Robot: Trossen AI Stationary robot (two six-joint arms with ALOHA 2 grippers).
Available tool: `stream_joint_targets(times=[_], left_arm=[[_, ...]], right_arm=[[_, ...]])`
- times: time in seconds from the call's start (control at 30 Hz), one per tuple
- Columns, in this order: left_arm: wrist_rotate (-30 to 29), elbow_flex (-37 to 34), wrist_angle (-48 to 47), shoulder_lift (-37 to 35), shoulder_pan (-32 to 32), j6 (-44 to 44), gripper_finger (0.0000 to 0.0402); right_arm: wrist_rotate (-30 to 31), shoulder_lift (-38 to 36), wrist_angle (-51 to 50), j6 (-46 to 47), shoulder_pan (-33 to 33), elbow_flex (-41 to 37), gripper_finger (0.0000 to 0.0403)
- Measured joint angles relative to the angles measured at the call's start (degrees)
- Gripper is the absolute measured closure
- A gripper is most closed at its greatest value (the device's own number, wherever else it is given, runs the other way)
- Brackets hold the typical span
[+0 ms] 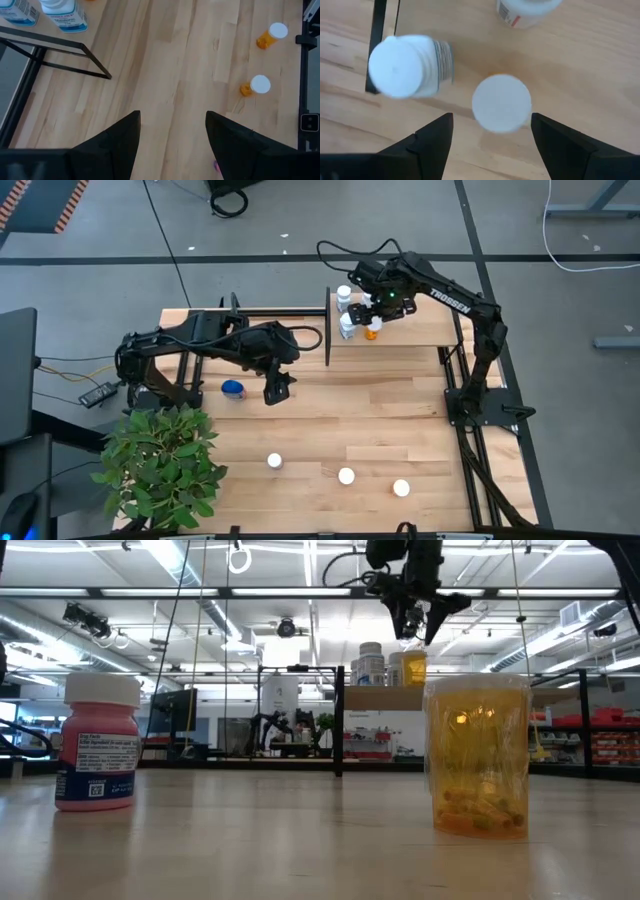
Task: Pick and place medicine bottles onto shelf by color
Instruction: Put the top orange medicine bottle on the shelf, then put the blue gummy medicine bottle on the shelf
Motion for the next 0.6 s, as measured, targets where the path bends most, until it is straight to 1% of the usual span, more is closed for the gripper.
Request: stream_joint_targets(times=[0.1,0.27,0.4,0.53,0.6], left_arm=[[-0.02,0.00,-0.12,0.00,0.00,-0.31,0.0170],[-0.11,0.00,-1.65,0.07,0.70,-0.28,0.0170],[-0.24,0.00,-4.96,0.07,1.71,-0.39,0.0170],[-0.24,0.00,-10.46,0.07,2.39,-0.13,0.0170],[-0.23,0.00,-12.77,0.07,2.62,1.25,0.0171]], right_arm=[[0.93,-0.63,0.17,0.85,1.78,1.11,0.0127],[1.71,-2.59,-0.18,5.48,6.17,1.11,0.0127],[2.06,-3.65,-0.16,10.62,12.26,1.05,0.0127],[3.02,-3.75,-0.14,14.54,19.64,1.05,0.0127],[5.20,-3.72,0.08,16.09,23.51,1.04,0.0127]])
